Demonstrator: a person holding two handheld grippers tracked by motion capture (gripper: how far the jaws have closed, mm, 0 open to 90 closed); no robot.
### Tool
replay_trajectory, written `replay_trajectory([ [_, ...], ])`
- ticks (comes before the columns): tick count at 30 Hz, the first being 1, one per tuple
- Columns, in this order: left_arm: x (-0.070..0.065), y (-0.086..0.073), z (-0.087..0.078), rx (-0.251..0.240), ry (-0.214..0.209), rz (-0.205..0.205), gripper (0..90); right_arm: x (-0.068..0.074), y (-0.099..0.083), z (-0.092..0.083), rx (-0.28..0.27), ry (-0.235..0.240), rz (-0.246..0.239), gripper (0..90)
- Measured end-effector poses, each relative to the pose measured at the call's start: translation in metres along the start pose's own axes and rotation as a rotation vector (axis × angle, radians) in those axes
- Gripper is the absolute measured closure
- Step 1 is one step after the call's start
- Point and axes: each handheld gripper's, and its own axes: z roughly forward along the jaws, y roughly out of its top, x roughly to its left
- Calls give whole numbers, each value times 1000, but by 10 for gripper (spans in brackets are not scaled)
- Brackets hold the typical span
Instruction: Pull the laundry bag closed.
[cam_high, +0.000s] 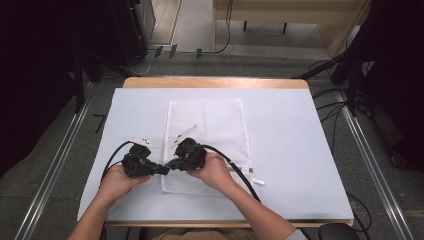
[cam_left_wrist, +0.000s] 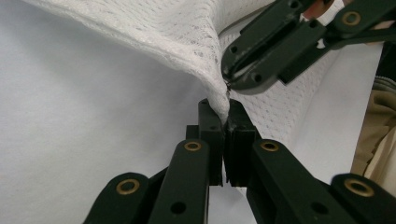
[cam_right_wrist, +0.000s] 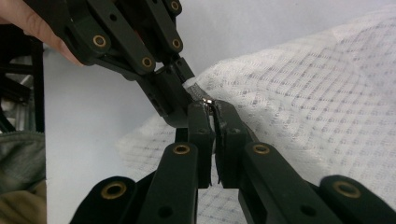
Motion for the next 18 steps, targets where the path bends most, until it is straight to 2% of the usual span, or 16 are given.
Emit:
replay_trajectory([
  [2, 0, 0, 1, 6, 4, 2, 884, -1, -1, 0, -6, 7, 14, 880],
  [9, 1, -1, -2, 2, 5, 5, 885, 1, -1, -1, -3, -19, -3, 882],
  [13, 0, 0, 0, 5, 13, 7, 885, -3, -4, 0, 6, -2, 26, 882],
  [18, 0, 0, -1, -6, 8, 9, 884, -2, -4, -1, -2, -13, 5, 881],
])
